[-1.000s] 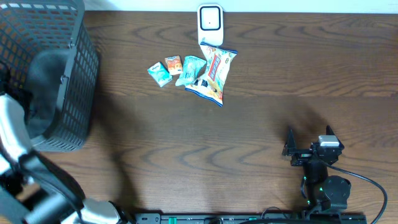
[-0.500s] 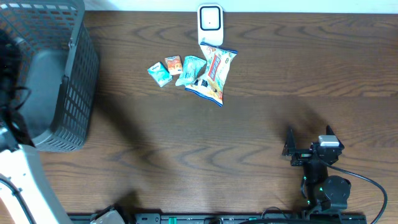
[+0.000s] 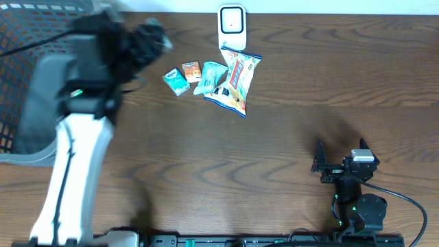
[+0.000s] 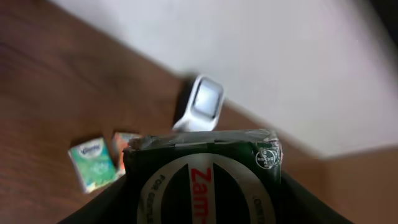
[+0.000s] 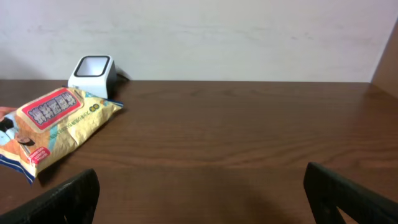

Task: Scan the item barcode
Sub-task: 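Carry the Zam-Buk tin to the scanner and hold it near the window, then release the Zam-Buk tin on the table and pull left gripper back, then hold the left arm beside the basket and open the right gripper, then raise the right arm and swing the right gripper toward the yellow snack bag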

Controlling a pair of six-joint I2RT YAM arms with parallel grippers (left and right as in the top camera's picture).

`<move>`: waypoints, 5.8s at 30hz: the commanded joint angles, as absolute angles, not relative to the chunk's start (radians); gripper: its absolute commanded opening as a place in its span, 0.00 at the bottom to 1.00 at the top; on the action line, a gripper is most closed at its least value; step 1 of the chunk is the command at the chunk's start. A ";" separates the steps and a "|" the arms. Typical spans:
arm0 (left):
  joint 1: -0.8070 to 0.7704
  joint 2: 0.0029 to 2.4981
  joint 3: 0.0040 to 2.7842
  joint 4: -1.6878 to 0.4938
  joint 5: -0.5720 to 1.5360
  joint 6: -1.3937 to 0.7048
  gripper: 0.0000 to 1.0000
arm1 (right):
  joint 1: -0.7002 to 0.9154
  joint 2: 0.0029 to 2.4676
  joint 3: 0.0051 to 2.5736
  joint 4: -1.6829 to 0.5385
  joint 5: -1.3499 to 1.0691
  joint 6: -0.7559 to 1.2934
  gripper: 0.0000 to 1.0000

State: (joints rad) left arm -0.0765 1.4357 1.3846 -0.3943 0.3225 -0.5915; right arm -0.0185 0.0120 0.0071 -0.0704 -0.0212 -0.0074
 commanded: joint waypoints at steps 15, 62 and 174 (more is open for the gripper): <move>-0.306 1.886 1.390 -0.273 -0.030 -0.496 0.50 | -0.022 0.006 0.006 -0.075 -0.014 0.003 0.99; -0.533 1.968 1.390 -0.279 -0.064 -0.498 0.98 | -0.022 0.006 0.006 -0.075 -0.014 0.003 0.99; -0.194 1.308 1.390 -1.123 -0.065 -0.521 0.98 | -0.019 0.006 0.006 0.565 -0.421 0.497 0.99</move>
